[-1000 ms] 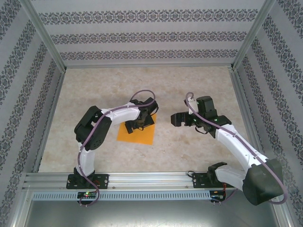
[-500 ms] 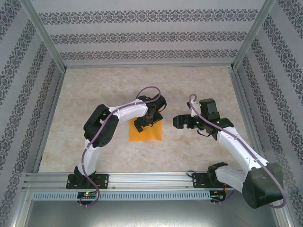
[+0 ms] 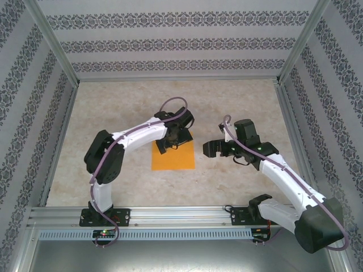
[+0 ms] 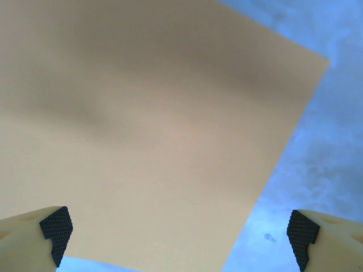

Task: Fold a paper plane with a square sheet of paper (pick it up from the middle)
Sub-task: Move the square sheet of paper to the center of the table, then fold the square sheet of paper in half at the center of the table.

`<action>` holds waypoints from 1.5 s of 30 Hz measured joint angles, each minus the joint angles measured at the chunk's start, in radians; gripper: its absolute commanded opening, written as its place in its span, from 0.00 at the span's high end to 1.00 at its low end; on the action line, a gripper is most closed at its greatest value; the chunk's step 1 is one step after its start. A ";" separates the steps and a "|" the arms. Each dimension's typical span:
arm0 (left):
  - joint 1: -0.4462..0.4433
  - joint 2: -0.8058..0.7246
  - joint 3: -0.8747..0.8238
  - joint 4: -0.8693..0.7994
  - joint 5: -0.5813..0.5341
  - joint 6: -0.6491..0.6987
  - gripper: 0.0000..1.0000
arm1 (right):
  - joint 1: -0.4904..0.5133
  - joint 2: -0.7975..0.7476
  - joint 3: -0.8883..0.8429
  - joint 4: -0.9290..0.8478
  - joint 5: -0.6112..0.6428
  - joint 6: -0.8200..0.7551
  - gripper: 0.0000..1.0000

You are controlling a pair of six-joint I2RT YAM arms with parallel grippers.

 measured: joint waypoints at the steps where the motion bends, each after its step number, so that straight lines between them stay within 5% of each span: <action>1: 0.009 -0.025 -0.018 0.001 0.000 0.026 0.00 | 0.019 0.000 0.006 -0.002 0.015 0.009 0.02; 8: 0.085 -0.211 -0.200 0.024 -0.014 0.335 0.00 | 0.177 0.019 0.053 -0.021 0.169 0.132 0.02; 19: 0.325 -0.523 -0.523 0.127 0.188 0.715 0.00 | 0.408 0.271 0.195 -0.040 0.413 0.357 0.02; 28: 0.403 -0.616 -0.712 0.180 0.280 0.745 0.00 | 0.467 0.525 0.360 -0.037 0.483 0.471 0.03; 45: 0.446 -0.729 -0.783 0.182 0.285 0.702 0.00 | 0.493 0.848 0.602 -0.072 0.510 0.549 0.02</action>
